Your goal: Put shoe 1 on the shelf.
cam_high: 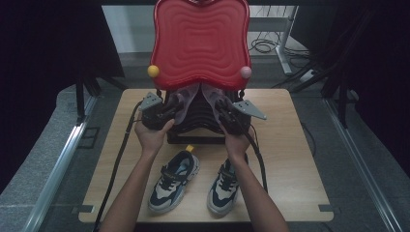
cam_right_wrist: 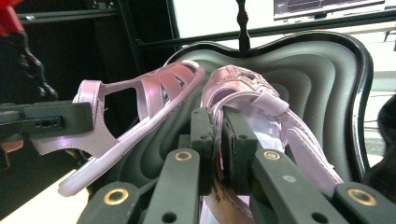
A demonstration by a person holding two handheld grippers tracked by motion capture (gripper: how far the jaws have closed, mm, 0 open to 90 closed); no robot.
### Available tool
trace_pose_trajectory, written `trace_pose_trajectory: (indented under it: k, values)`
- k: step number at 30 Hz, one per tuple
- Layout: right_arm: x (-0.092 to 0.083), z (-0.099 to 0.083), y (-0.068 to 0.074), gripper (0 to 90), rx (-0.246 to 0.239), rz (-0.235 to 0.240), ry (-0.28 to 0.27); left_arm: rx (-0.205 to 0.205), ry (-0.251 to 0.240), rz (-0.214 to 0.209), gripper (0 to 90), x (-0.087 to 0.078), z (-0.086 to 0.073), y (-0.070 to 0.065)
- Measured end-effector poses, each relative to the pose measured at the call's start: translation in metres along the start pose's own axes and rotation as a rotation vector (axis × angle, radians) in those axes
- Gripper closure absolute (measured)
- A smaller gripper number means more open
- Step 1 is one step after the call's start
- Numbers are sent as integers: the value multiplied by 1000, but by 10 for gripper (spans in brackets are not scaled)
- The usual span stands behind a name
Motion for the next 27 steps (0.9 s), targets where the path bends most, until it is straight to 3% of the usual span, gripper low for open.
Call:
trace_pose_trajectory:
  k: [7,11,21,27]
  values:
    - [10,1,1,837,-19,-33,-9,15,11,17,858,8,-1,3]
    - [17,0,-1,838,-32,-74,-24,42,13,39,859,12,2,4]
    - [28,-6,-4,837,-55,-96,-18,67,20,72,858,22,-4,4]
    - [32,-9,-2,836,-96,-111,-25,111,44,81,860,26,-9,0]
Point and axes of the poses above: each handheld gripper's, and its own axes: x roughly forward along the jaws, z roughly out of its top, y roughly to its left, the point moved 5 cm from there along x, roughly forward along the jaws, and after that the axes turned 5 degrees about x, right-handed, at the moved point
